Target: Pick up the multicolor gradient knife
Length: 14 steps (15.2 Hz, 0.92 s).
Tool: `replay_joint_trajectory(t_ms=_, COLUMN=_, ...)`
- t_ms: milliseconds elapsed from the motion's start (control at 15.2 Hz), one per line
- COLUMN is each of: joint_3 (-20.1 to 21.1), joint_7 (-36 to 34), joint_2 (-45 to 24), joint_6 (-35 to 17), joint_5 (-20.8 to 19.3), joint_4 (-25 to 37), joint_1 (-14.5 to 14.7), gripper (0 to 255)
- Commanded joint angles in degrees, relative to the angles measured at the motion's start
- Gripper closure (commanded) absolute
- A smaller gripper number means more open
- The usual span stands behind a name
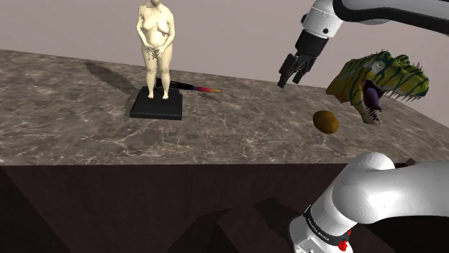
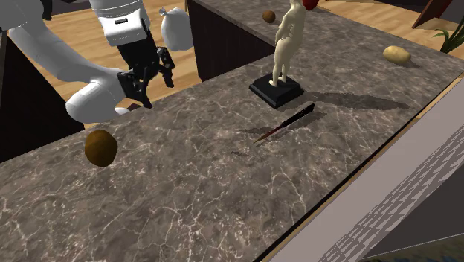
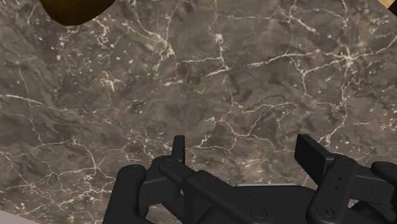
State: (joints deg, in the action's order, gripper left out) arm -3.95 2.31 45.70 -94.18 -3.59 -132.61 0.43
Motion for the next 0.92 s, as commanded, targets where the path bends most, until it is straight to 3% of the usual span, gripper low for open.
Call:
replay_joint_trajectory(t_ms=0, joint_3=0.0, joint_7=0.0, joint_2=0.0, joint_6=0.0, joint_5=0.0, joint_4=0.0, joint_1=0.0, gripper=0)
replay_joint_trajectory(t_ms=858, joint_3=-3.98, joint_7=18.56, joint_2=-27.82, joint_6=-11.36, joint_5=3.24, joint_4=15.98, joint_1=8.06, gripper=0)
